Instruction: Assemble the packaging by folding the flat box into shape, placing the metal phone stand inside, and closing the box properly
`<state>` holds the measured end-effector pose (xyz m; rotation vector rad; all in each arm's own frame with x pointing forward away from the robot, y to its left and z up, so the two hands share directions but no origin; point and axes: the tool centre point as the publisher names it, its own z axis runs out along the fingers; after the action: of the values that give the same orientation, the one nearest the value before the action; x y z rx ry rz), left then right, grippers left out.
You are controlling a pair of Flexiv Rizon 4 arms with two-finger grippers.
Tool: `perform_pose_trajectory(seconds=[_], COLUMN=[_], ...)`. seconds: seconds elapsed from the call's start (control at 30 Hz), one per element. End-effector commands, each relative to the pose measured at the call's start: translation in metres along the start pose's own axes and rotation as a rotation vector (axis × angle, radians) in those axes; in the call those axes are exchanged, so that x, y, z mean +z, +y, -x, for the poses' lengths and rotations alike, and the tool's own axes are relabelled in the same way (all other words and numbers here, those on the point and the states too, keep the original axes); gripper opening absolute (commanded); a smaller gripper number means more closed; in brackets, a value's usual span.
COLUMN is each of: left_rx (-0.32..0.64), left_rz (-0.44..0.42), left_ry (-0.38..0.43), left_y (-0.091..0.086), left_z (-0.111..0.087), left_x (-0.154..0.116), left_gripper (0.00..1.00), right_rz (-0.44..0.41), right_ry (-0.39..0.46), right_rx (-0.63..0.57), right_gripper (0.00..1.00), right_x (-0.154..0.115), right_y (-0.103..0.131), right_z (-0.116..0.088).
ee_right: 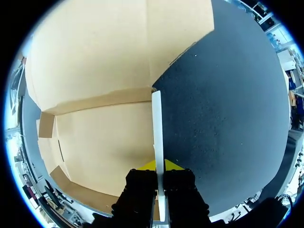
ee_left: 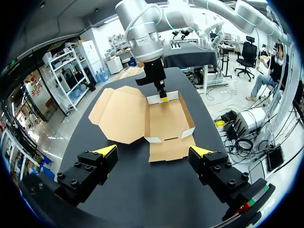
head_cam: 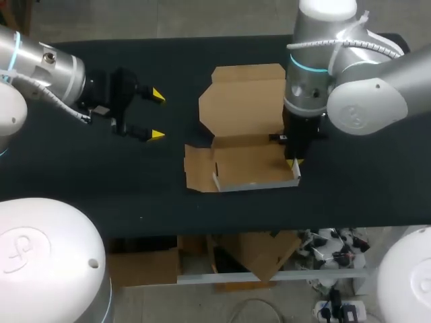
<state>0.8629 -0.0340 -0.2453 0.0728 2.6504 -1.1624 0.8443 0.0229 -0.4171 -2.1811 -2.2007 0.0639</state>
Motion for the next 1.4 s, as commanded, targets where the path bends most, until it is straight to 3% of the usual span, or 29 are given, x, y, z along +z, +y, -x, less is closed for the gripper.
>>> perform_pose_trajectory(seconds=[0.03, 0.27, 1.0, 1.2, 1.4], left_rx=[-0.001, -0.001, -0.001, -0.001, -0.001], left_rz=[0.003, 0.003, 0.003, 0.003, 0.003], left_ry=[0.003, 0.003, 0.003, 0.003, 0.003], left_y=[-0.0003, -0.0003, -0.0003, -0.0003, -0.0003], left_z=[0.0002, 0.0002, 0.0002, 0.0002, 0.0002], left_x=[-0.0009, -0.0009, -0.0009, -0.0009, -0.0009], left_gripper=[1.0, 1.0, 1.0, 1.0, 1.0], right_rz=[0.012, 0.015, -0.013, 0.012, 0.072], right_ry=[-0.004, -0.027, -0.316, -0.316, -0.216], right_rx=[-0.002, 0.0, 0.107, 0.12, 0.092], right_gripper=[0.0, 0.0, 0.0, 0.0, 0.0], right_x=[0.0039, 0.0042, 0.0019, 0.0, -0.0032], right_y=[-0.0019, -0.0022, 0.0021, 0.003, 0.0007], right_z=[-0.0022, -0.0028, -0.0009, 0.0015, 0.0039])
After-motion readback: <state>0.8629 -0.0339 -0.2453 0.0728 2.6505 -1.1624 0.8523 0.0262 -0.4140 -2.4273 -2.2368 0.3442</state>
